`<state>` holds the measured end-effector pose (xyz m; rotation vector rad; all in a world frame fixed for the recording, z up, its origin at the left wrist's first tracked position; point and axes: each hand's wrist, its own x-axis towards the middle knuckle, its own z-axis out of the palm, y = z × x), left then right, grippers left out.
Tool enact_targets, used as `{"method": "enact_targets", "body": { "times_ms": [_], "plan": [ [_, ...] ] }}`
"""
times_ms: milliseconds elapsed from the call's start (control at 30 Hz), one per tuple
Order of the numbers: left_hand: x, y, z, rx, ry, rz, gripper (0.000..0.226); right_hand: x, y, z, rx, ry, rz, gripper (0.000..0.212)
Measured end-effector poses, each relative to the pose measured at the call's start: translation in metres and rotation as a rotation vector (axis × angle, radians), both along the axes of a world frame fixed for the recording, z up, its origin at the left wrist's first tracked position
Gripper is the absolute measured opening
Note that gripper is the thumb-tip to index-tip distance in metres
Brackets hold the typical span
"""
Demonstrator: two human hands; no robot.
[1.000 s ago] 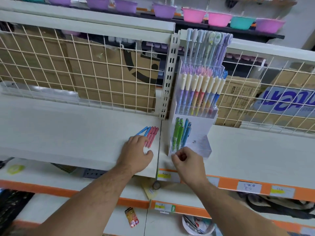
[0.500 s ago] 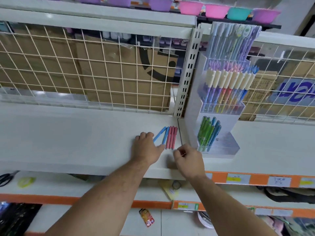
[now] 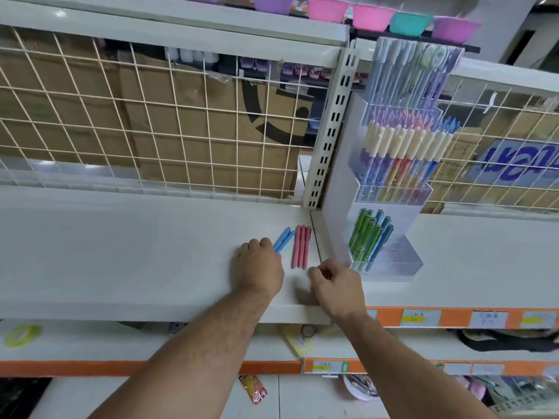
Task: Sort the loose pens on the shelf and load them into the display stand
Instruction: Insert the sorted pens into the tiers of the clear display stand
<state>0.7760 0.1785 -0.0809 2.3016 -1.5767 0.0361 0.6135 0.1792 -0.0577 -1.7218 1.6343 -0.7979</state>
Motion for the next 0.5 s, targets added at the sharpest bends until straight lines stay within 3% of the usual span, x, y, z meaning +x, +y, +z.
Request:
{"method": "enact_targets", "body": {
  "times_ms": [400,500],
  "plan": [
    [-0.007,0.002,0.007,0.088,-0.024,0.023,0.022,0.000,-0.001,-0.003,-0.016,0.012,0.010,0.021],
    [-0.005,0.004,0.013,0.050,0.087,0.033,0.016,0.000,0.000,-0.001,-0.002,-0.005,0.023,0.023]
  ]
}}
